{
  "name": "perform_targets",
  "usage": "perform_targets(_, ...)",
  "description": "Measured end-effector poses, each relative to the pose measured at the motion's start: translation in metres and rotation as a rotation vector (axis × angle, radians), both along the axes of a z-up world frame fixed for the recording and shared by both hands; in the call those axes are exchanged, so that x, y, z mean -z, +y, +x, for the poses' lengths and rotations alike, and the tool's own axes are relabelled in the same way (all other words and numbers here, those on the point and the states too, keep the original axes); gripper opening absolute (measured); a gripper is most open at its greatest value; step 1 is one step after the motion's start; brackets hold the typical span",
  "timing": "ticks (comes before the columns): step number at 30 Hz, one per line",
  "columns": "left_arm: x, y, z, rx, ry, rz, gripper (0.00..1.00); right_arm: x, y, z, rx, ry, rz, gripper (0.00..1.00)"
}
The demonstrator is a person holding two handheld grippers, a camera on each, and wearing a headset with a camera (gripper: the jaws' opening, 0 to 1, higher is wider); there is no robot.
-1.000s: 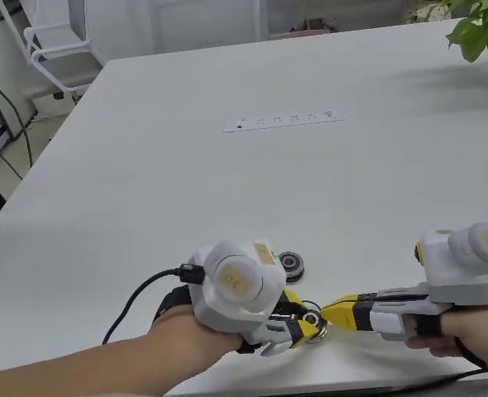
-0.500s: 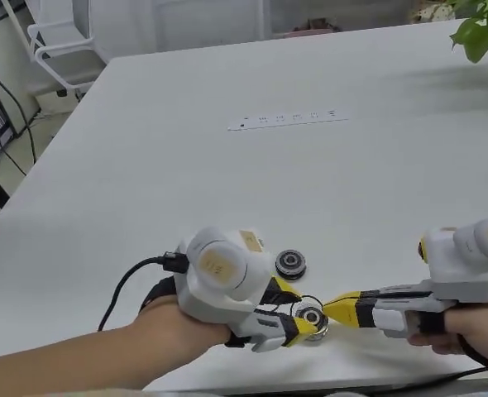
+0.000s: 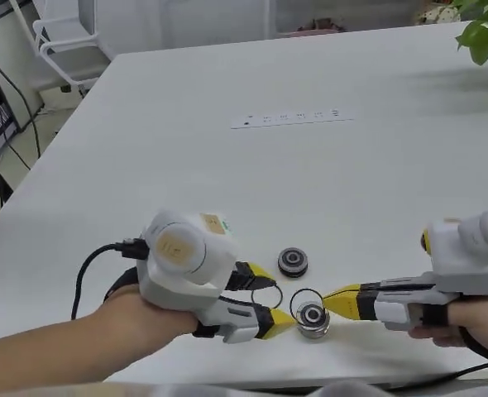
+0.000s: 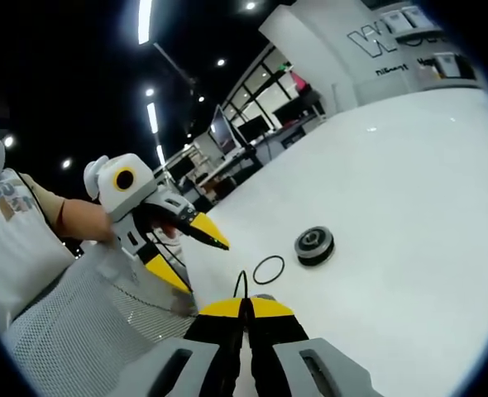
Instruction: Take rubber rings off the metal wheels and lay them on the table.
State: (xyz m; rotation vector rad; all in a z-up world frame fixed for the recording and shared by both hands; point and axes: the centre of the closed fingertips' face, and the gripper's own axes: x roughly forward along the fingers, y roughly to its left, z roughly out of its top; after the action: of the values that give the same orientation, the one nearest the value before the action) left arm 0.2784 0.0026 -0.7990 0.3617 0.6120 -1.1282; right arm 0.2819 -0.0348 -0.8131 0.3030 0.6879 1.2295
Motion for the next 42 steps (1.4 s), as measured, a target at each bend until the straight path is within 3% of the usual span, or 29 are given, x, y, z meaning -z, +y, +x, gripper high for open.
perform_targets(12,-0.012,0.029,0.005,-0.063,-0.002,-0.008,0.42,-0.013,0.016,0.014,-0.028,-0.027,-0.002,0.0)
perform_targets(25,-0.018,0.059,0.009,-0.129,-0.009,-0.005,0.47,-0.011,0.036,0.024,-0.074,-0.025,-0.027,0.0)
perform_targets(42,-0.019,0.07,0.011,-0.168,-0.007,-0.013,0.47,0.009,0.049,0.038,-0.095,0.008,-0.069,0.0)
